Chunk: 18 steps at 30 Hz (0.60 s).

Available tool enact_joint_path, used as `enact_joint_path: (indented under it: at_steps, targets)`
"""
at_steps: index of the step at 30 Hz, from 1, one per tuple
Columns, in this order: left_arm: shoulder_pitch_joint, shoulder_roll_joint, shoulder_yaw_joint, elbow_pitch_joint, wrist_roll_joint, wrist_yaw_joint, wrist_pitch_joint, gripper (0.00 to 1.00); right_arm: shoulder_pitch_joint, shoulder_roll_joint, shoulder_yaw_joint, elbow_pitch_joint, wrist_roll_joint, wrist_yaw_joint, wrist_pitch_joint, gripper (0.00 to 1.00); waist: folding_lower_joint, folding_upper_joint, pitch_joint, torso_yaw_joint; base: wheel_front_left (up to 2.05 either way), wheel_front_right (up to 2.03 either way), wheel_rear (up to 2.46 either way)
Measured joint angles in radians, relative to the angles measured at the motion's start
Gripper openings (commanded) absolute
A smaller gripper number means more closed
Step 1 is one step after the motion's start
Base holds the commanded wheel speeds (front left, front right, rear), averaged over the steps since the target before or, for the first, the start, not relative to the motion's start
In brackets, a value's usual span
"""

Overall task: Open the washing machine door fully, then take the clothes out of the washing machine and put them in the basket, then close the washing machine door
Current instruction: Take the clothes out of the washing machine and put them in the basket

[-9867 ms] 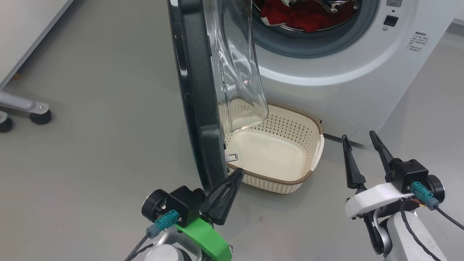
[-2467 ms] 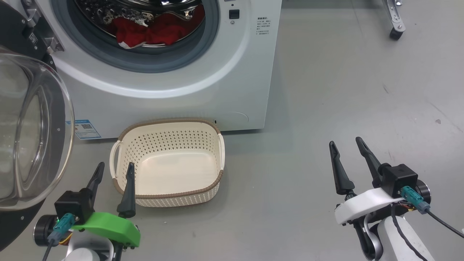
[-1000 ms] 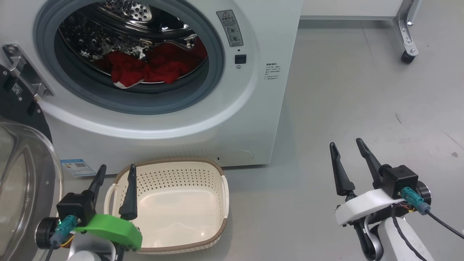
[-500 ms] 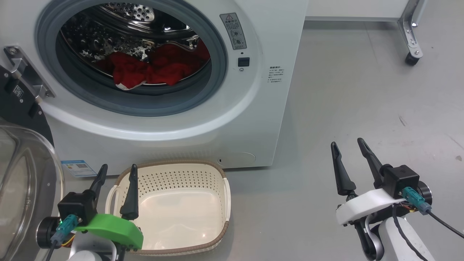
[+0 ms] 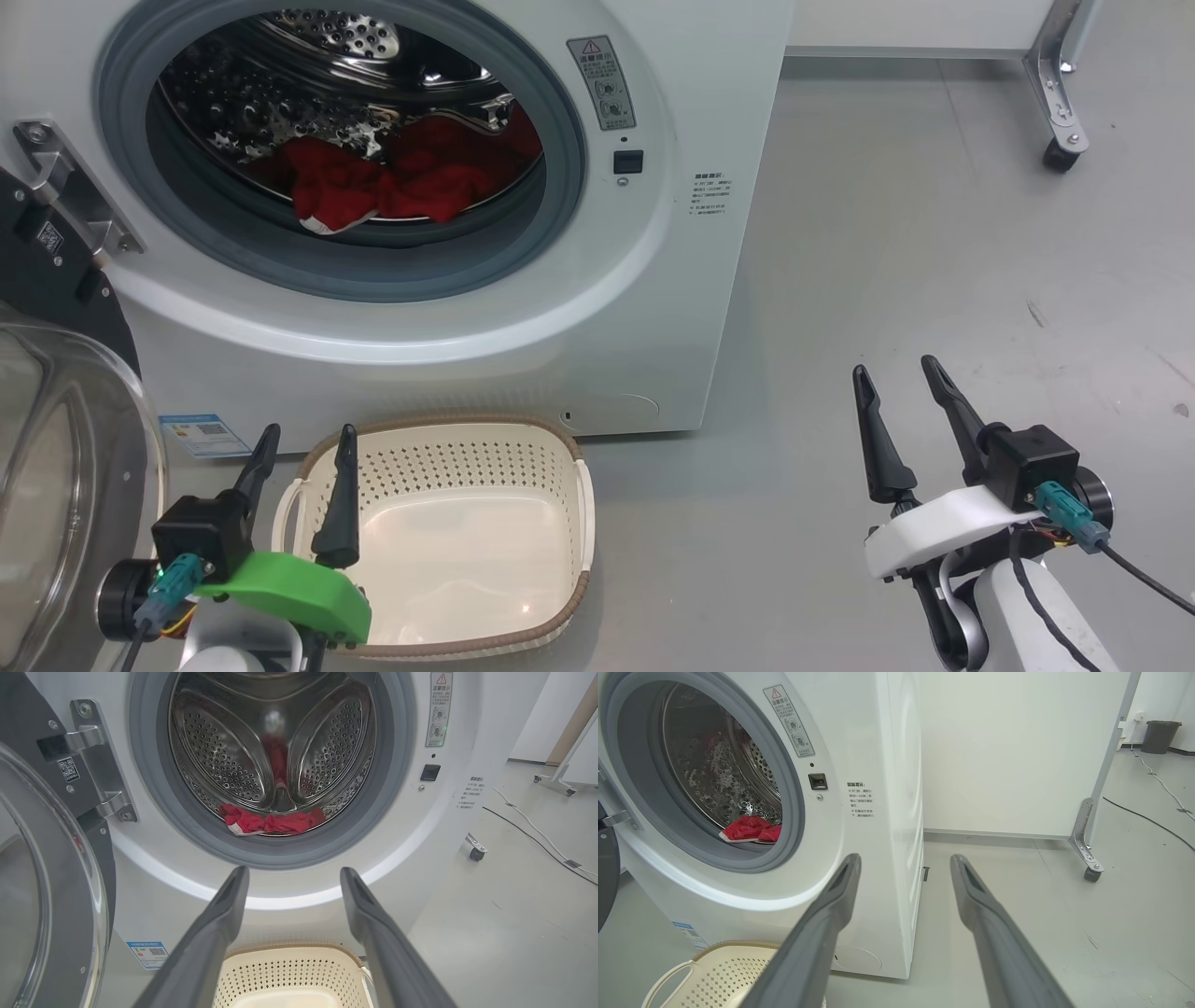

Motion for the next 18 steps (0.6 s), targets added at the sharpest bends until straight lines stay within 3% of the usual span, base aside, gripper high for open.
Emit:
enact_joint_path:
  at_steps: [14, 18]
  targets:
    - [-0.003, 0.001, -0.008, -0.009, -0.007, -0.002, 0.02, 1.0, -0.003, 0.0, 0.001, -0.034, -0.004, 0.0, 0.0, 1.0, 0.0, 0.0, 0.054, -0.006, 0.0, 0.0, 0.0]
    - [-0.032, 0.003, -0.016, 0.009, -0.025, -0.024, 0.051, 1.0, -0.021, 0.0, 0.011, -0.051, -0.004, 0.0, 0.0, 1.0, 0.0, 0.0, 0.093, -0.011, 0.0, 0.0, 0.0]
